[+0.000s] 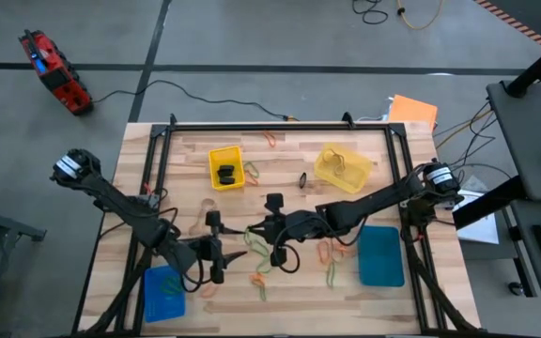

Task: Sort rubber bands into baskets
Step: Put the green rubber band into the left blue bin

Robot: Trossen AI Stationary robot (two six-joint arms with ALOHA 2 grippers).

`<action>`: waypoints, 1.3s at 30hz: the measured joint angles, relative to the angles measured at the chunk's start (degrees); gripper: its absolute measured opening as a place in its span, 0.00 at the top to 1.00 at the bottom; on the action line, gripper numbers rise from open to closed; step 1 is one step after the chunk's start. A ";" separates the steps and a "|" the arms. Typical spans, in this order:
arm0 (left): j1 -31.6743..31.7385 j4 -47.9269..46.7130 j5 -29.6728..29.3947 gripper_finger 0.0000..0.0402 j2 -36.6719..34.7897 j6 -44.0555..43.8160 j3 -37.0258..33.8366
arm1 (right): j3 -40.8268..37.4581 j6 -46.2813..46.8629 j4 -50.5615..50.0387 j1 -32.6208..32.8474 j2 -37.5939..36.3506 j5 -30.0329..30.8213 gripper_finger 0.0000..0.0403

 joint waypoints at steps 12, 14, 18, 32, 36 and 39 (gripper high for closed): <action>1.45 1.37 2.54 0.86 0.79 0.57 0.00 | 0.00 0.53 -0.04 0.00 -0.02 0.02 0.98; 1.43 1.37 2.54 0.96 0.70 0.74 0.00 | 0.00 0.98 -0.05 0.00 -0.02 0.02 0.98; 1.32 1.32 2.30 0.99 0.40 0.40 0.00 | 0.00 2.60 -1.14 0.00 -0.04 -0.02 0.96; -2.57 -31.82 10.69 1.00 -1.97 -17.65 13.41 | -0.04 4.49 -5.55 -0.05 -1.22 -1.28 0.72; -5.29 -47.99 21.60 1.00 -1.20 -30.29 20.51 | -0.04 4.44 -8.16 -0.38 -1.57 -1.27 0.67; -7.86 -56.16 31.57 1.00 -0.72 -39.22 24.21 | -0.04 4.48 -9.15 -0.93 -1.57 -1.27 0.65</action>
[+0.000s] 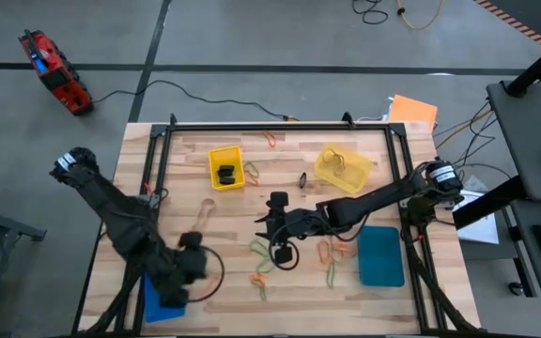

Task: Sort rubber bands into baskets
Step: Put the green rubber band into the left blue bin, then put the orange rubber band into the right blue bin

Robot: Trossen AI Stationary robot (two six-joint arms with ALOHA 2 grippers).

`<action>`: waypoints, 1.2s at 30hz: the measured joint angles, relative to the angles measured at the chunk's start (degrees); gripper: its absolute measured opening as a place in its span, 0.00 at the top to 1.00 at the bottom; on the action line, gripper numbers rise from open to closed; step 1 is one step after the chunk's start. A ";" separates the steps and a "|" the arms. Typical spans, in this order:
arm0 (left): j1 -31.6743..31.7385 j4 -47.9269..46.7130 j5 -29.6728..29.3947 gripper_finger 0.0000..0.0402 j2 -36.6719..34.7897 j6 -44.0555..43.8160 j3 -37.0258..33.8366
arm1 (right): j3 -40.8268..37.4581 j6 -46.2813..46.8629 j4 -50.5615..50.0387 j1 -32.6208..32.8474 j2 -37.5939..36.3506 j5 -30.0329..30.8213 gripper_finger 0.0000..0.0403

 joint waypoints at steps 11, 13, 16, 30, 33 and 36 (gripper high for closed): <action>-13.08 -6.43 14.37 1.00 0.49 -27.16 -2.24 | 0.00 0.58 -0.38 -1.30 0.00 0.00 0.61; -14.83 -5.40 14.26 1.00 0.51 -30.94 -3.80 | 0.00 0.58 -0.36 -1.33 0.00 0.00 0.61; -16.20 -1.07 14.24 1.00 0.53 -33.91 -6.35 | 0.00 0.90 -0.34 -1.33 0.00 0.00 0.61; -17.62 0.93 20.40 0.89 0.84 -48.91 -15.91 | 0.00 2.09 -0.38 -1.33 0.00 -0.02 0.57; -17.54 0.80 20.10 0.82 0.84 -48.87 -15.91 | 0.00 2.09 -0.41 -1.35 0.00 -0.02 0.56; -17.58 0.45 20.01 0.76 0.84 -48.26 -15.44 | 0.00 2.09 -0.51 -1.33 0.00 -0.02 0.55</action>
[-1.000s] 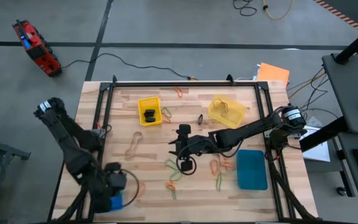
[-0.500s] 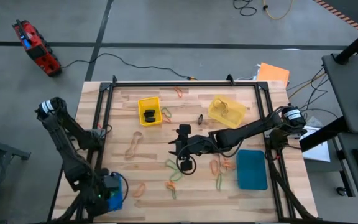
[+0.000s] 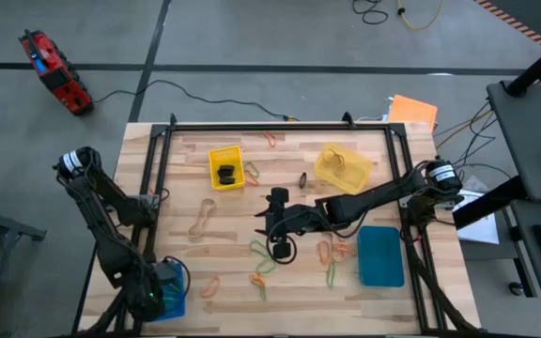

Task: Sort rubber bands into baskets
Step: Put the orange rubber band into the right blue bin

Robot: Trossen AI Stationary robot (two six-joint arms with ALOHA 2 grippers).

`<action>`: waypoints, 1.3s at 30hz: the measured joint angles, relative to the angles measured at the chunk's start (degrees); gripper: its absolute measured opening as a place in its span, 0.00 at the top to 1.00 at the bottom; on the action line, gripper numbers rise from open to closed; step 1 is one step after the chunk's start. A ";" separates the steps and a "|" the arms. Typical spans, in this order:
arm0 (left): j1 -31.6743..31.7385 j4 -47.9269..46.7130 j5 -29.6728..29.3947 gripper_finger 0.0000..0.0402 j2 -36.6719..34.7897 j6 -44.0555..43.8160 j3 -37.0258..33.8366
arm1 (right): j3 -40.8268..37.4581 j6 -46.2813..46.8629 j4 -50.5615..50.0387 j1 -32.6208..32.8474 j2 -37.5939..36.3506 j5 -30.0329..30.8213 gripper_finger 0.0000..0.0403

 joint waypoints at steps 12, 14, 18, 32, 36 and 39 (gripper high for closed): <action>0.34 -4.76 -42.81 0.70 -0.22 32.73 9.14 | 0.00 6.44 -0.91 0.00 0.21 -0.01 0.55; 0.78 -5.02 -49.16 0.71 -0.24 41.20 9.21 | 0.00 7.89 -1.05 0.02 0.31 -0.02 0.55; 2.46 -5.19 -57.42 0.73 -0.35 53.36 8.47 | 0.00 10.85 -1.37 0.82 0.63 0.00 0.55; 11.67 3.22 -46.58 0.80 -0.43 60.15 1.64 | 0.02 22.18 -14.21 4.16 0.68 -0.27 0.66; 12.69 7.50 -44.57 0.80 -0.39 60.12 -1.33 | 0.04 34.98 -30.73 4.59 0.68 -5.42 0.70; 12.94 8.14 -46.30 0.80 -0.41 60.15 -2.12 | 0.04 47.81 -44.50 4.59 0.68 -11.45 0.72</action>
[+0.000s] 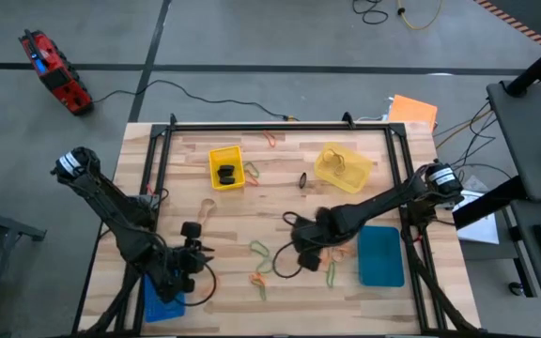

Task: Sort rubber bands into baskets
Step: Put the orange rubber band into the right blue bin

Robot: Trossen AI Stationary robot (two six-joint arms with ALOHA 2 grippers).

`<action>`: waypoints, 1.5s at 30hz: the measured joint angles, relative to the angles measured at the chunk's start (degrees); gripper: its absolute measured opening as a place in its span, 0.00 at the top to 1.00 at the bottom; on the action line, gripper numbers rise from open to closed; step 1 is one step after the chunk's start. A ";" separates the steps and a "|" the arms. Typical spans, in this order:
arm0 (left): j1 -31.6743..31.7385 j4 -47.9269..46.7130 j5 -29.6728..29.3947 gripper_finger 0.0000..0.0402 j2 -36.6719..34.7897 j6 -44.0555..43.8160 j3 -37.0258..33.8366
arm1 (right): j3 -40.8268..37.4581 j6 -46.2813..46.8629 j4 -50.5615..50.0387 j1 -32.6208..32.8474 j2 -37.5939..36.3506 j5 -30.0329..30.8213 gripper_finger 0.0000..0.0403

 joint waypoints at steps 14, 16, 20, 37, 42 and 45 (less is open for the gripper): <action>0.28 -0.43 -7.73 0.80 0.00 1.63 0.86 | -0.02 17.71 -8.82 0.94 0.94 -3.14 0.73; 0.28 -1.18 -8.84 0.80 0.00 1.59 0.82 | -0.06 19.33 -8.66 1.09 1.99 -3.06 0.71; 0.28 -2.64 -10.84 0.80 -0.11 1.89 0.82 | -0.11 21.74 -8.78 1.24 4.40 -3.09 0.67; 0.26 -4.97 -12.42 0.80 -0.42 1.89 0.80 | -0.05 22.18 -3.83 1.21 10.10 -6.04 0.69; 0.26 -4.98 -12.91 0.80 -0.50 1.89 0.80 | 0.03 21.32 -3.57 1.20 11.02 -6.00 0.75; 0.26 -4.98 -13.56 0.80 -0.51 1.89 0.80 | 0.05 20.86 -3.68 1.20 11.73 -5.91 0.83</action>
